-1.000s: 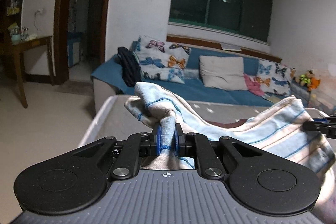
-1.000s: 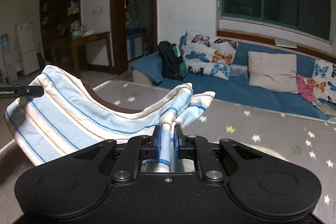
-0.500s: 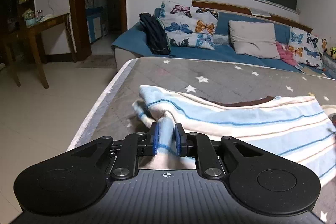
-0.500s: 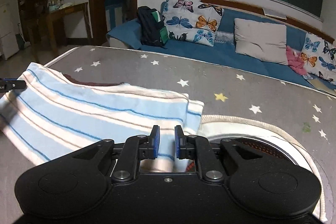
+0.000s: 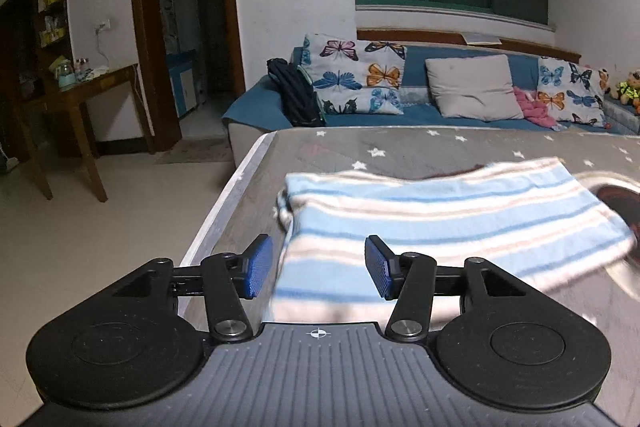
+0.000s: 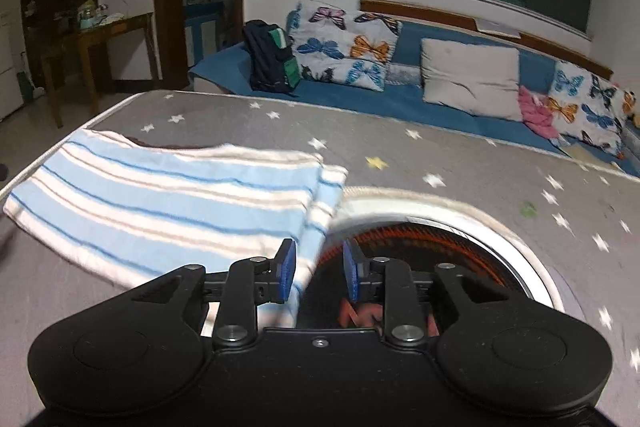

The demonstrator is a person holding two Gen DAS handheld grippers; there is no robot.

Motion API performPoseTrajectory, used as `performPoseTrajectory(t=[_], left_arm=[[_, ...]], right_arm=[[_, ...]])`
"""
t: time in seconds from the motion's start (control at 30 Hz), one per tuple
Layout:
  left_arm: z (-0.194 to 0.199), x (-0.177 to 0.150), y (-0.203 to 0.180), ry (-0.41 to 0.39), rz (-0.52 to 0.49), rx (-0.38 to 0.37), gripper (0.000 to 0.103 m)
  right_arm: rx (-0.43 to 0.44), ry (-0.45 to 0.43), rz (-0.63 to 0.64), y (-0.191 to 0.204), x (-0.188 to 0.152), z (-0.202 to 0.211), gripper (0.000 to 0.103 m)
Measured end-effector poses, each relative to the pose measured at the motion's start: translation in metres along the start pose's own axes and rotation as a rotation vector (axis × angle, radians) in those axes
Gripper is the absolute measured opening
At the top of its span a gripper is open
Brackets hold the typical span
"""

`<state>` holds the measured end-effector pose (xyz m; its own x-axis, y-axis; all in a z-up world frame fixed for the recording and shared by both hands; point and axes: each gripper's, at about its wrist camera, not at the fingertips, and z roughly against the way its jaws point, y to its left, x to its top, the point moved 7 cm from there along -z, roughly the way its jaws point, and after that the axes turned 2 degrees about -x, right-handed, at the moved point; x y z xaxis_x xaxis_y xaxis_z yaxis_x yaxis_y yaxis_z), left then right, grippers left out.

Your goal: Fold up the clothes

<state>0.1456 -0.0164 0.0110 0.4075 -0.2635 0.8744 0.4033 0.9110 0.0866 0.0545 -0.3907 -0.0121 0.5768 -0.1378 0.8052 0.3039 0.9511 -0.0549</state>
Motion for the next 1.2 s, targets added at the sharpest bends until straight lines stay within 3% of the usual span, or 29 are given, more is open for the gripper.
performPoseTrajectory(t=[0.1, 0.2, 0.37, 0.67, 0.8, 0.83, 0.97, 1.13, 1.2], left_arm=[[0.014, -0.014, -0.002, 0.001, 0.002, 0.014, 0.057], [0.028, -0.034, -0.002, -0.016, -0.006, 0.068, 0.067], [0.03, -0.057, -0.002, 0.011, 0.004, 0.111, 0.067], [0.02, -0.062, 0.004, 0.055, 0.029, 0.16, 0.075], [0.011, -0.067, 0.003, 0.111, 0.018, 0.168, 0.075], [0.009, -0.067, 0.003, 0.121, 0.016, 0.172, 0.079], [0.008, -0.069, 0.005, 0.134, 0.031, 0.18, 0.085], [0.004, -0.073, 0.017, 0.158, 0.11, 0.153, 0.094], [0.003, -0.074, 0.021, 0.166, 0.147, 0.136, 0.096]], right_arm=[[-0.045, 0.005, -0.034, -0.022, -0.013, 0.006, 0.034], [-0.09, 0.011, -0.067, -0.044, -0.027, 0.011, 0.039], [-0.165, 0.02, -0.123, -0.08, -0.05, 0.021, 0.043], [-0.301, 0.036, -0.223, -0.145, -0.091, 0.04, 0.052], [-0.361, 0.043, -0.268, -0.173, -0.11, 0.049, 0.056], [-0.356, 0.04, -0.275, -0.178, -0.112, 0.048, 0.06], [-0.369, 0.031, -0.284, -0.193, -0.116, 0.05, 0.063], [-0.362, 0.009, -0.312, -0.209, -0.123, 0.052, 0.077], [-0.363, 0.011, -0.313, -0.209, -0.124, 0.051, 0.078]])
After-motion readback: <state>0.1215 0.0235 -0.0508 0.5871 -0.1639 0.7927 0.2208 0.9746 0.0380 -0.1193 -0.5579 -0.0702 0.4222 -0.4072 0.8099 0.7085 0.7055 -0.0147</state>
